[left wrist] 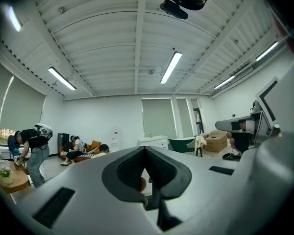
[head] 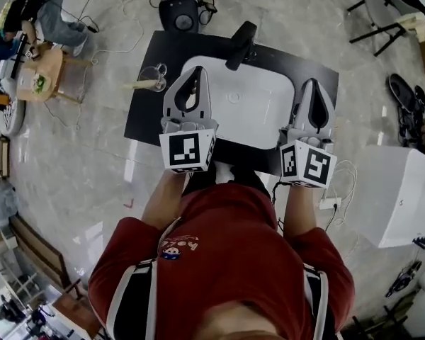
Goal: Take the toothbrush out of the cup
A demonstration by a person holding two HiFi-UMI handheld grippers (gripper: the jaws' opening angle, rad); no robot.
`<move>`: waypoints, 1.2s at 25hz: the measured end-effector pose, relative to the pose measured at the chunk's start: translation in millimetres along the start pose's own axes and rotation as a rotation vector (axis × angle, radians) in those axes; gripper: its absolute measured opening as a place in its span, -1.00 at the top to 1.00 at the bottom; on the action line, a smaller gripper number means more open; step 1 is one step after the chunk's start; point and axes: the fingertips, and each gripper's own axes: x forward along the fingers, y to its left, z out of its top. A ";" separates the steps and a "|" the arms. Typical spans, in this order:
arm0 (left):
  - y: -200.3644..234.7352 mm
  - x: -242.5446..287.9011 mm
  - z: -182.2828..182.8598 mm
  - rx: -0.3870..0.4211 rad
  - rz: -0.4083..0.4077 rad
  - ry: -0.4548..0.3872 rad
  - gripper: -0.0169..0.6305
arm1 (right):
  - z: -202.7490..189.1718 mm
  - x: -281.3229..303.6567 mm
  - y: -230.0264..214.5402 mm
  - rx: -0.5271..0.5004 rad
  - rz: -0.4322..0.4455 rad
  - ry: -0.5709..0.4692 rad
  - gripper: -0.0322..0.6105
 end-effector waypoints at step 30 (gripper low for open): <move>-162.0 52.0 -35.7 0.003 -0.608 0.031 0.93 | -96.0 -122.6 -104.1 0.030 -0.622 0.172 0.12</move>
